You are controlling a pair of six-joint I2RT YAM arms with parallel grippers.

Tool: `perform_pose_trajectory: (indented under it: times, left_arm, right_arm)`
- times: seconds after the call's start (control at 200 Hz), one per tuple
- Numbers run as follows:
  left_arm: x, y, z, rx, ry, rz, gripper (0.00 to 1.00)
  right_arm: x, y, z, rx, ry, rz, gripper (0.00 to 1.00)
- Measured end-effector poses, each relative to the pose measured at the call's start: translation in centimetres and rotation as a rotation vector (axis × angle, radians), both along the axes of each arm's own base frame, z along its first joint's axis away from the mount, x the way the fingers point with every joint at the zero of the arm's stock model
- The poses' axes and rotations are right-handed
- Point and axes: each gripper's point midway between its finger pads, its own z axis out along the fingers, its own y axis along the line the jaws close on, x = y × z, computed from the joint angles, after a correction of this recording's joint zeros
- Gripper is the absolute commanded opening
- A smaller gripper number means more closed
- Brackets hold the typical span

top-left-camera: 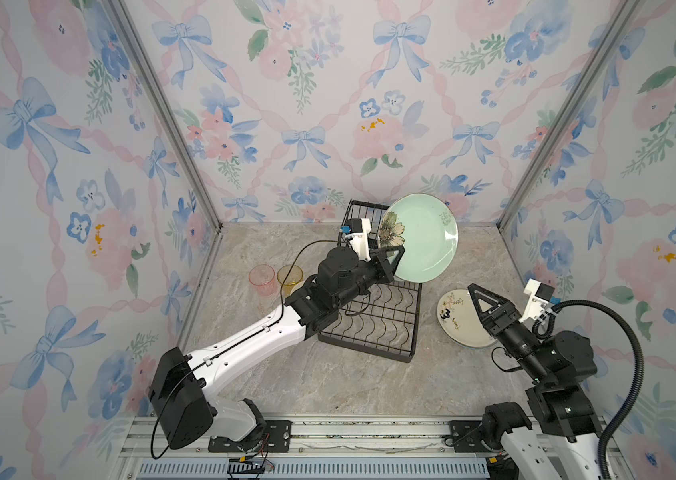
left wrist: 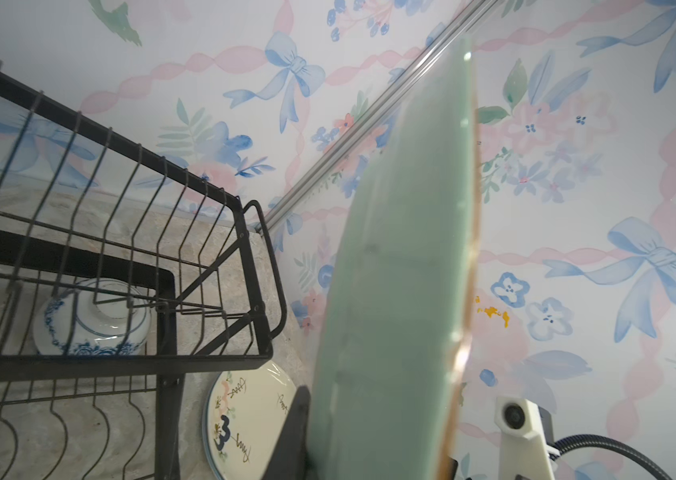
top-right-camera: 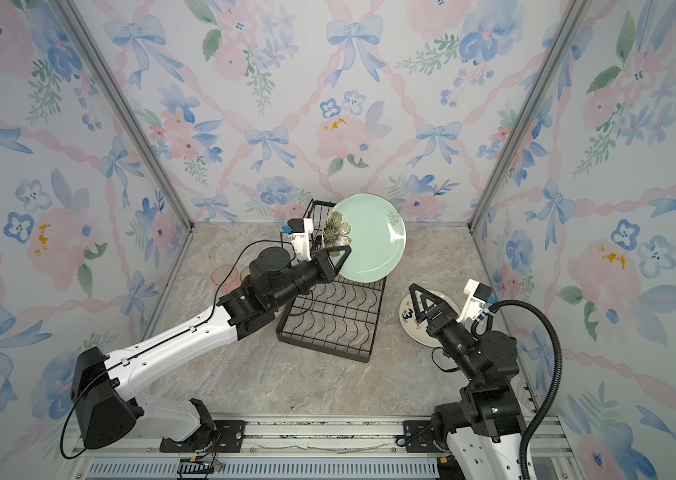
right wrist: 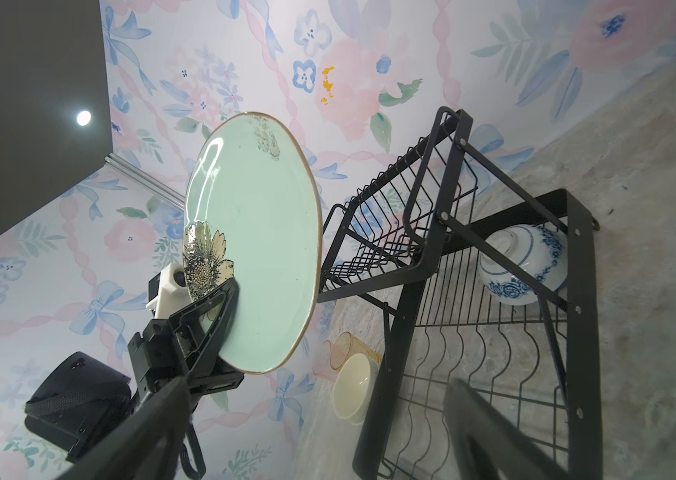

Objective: Unload the mixed dishes from the dish rack
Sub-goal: 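Lift the mint-green plate up out of the rack with the left gripper, then hold the green plate toward the right gripper while the right gripper grasps its rim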

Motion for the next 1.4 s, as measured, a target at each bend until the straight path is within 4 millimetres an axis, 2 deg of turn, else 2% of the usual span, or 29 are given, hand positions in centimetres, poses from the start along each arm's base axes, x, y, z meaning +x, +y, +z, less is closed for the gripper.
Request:
perform_pose_trajectory:
  times: [0.18, 0.345, 0.385, 0.505, 0.58, 0.705, 0.84, 0.97, 1.16, 1.175, 1.195, 1.22, 1.24, 1.28, 1.34, 1.4]
  left_arm:
    - [-0.9, -1.3, 0.1, -0.099, 0.038, -0.09, 0.0]
    - [-1.3, -2.6, -1.1, -0.126, 0.086, -0.147, 0.0]
    - [-1.4, -2.8, -1.5, -0.125, 0.099, -0.155, 0.0]
    - [-1.9, -3.4, -2.1, -0.126, 0.117, -0.181, 0.0]
    - [-2.1, -3.6, -2.0, -0.132, 0.116, -0.194, 0.0]
    - [-2.2, -3.8, -2.2, -0.132, 0.118, -0.202, 0.0]
    - [-1.9, -3.8, -3.3, -0.126, 0.144, -0.194, 0.0]
    - [-1.7, -3.4, -3.3, -0.17, 0.173, -0.204, 0.0]
    - [-1.8, -3.4, -3.0, -0.198, 0.181, -0.222, 0.0]
    - [-1.7, -3.4, -3.0, -0.197, 0.182, -0.222, 0.06]
    - [-1.7, -3.4, -3.1, -0.197, 0.184, -0.224, 0.19]
    - [-1.7, -3.4, -3.1, -0.198, 0.186, -0.226, 0.4]
    - [-1.6, -3.5, -3.2, -0.195, 0.181, -0.232, 0.54]
    - [-1.6, -3.7, -3.2, -0.192, 0.168, -0.24, 0.72]
    - [-1.7, -4.0, -3.4, -0.185, 0.156, -0.255, 0.96]
    - [-1.7, -4.2, -3.6, -0.179, 0.147, -0.266, 0.98]
  right_arm:
    - [1.0, 0.8, -0.4, -0.002, 0.018, 0.024, 0.97]
    - [2.0, 1.3, -0.1, 0.007, 0.009, 0.029, 1.0]
    - [2.3, 1.5, -0.1, 0.011, 0.01, 0.029, 0.98]
    - [3.7, 2.2, -0.4, 0.021, 0.023, 0.036, 0.87]
    - [4.5, 2.7, -0.8, 0.023, 0.036, 0.043, 0.75]
    - [5.4, 3.6, -0.6, 0.018, 0.022, 0.056, 0.46]
    - [6.0, 4.0, 0.3, 0.045, -0.007, 0.056, 0.19]
    - [6.0, 4.0, 1.2, 0.111, -0.012, 0.058, 0.0]
    - [6.0, 3.9, 1.5, 0.135, -0.014, 0.052, 0.0]
    - [6.0, 3.9, 1.5, 0.136, -0.013, 0.052, 0.0]
    - [6.0, 3.9, 1.5, 0.138, -0.012, 0.052, 0.0]
    - [6.0, 3.9, 1.5, 0.14, -0.01, 0.051, 0.0]
    - [6.0, 3.9, 1.4, 0.144, -0.004, 0.049, 0.0]
    - [6.1, 3.8, 1.0, 0.146, 0.016, 0.042, 0.0]
    - [6.4, 3.6, 0.0, 0.142, 0.059, 0.022, 0.0]
    - [6.5, 3.4, -1.1, 0.131, 0.098, 0.002, 0.0]
